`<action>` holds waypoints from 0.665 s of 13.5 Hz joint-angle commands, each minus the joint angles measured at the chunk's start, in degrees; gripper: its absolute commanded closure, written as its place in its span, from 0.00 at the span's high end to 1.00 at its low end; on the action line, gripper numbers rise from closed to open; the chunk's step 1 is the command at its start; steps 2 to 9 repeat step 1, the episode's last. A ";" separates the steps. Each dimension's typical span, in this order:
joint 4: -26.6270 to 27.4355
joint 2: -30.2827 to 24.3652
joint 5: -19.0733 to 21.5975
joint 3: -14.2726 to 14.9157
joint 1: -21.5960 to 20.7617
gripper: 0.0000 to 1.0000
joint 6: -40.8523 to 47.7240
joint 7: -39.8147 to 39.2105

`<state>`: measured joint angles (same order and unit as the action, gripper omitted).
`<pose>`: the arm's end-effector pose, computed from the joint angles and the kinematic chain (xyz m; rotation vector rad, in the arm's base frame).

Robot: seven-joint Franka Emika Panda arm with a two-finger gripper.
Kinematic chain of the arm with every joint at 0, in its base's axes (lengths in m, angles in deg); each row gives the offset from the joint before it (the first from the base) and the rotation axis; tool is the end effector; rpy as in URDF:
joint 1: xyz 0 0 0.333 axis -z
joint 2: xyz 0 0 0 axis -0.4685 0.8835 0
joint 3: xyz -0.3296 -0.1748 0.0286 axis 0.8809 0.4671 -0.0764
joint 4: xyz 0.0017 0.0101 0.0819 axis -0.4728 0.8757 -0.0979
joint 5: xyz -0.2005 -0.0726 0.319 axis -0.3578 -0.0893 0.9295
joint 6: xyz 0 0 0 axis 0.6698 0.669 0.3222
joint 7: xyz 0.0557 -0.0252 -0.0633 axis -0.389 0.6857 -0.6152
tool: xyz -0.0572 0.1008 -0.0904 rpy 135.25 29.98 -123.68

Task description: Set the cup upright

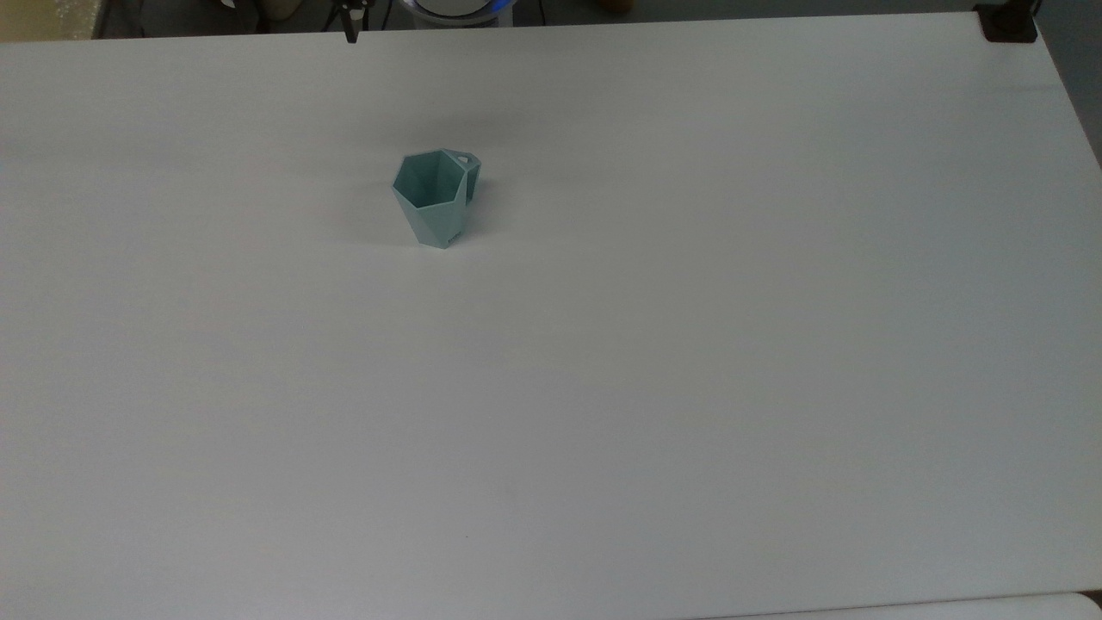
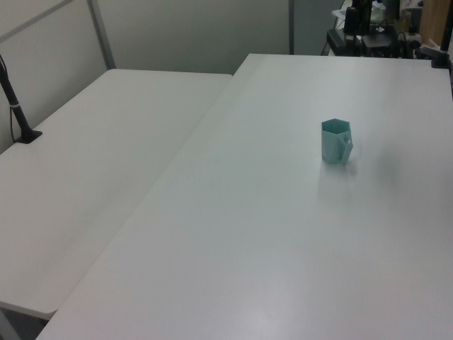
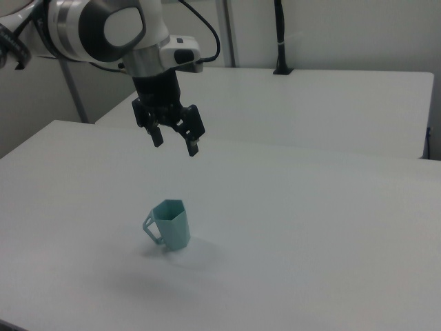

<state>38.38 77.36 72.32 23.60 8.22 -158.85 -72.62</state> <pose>0.5079 -0.0048 0.6212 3.1183 0.0039 0.0903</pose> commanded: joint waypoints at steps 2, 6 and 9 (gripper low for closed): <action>-1.62 0.53 0.24 -0.65 0.55 1.00 2.02 -1.03; -1.62 0.53 0.24 -0.65 0.55 1.00 2.02 -1.03; -1.62 0.53 0.24 -0.65 0.55 1.00 2.02 -1.03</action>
